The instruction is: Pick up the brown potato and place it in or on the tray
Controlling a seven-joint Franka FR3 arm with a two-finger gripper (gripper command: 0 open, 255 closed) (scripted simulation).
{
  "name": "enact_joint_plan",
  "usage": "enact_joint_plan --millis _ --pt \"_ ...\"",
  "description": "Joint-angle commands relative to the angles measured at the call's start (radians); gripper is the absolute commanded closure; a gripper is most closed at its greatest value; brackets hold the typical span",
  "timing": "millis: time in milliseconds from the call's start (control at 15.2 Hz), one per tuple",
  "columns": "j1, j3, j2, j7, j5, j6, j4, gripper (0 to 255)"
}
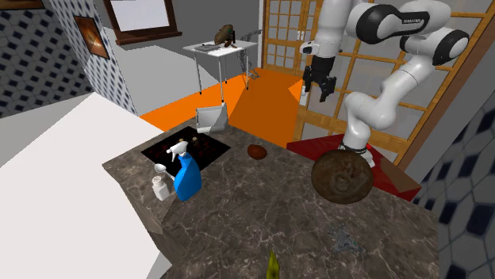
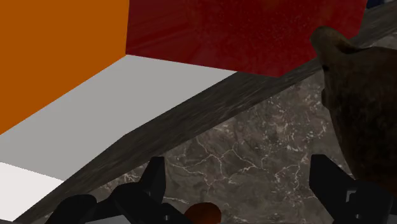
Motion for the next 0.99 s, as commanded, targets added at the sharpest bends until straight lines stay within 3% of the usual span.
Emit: enact_joint_plan --millis 0,462,924 --pt "0.0 0.0 0.0 0.0 0.0 0.0 0.0 0" --pt "-0.029 0.016 0.125 0.113 0.038 0.297 -0.116 0" --pt "-0.058 0.031 0.329 0.215 0.067 0.596 -0.153 0"
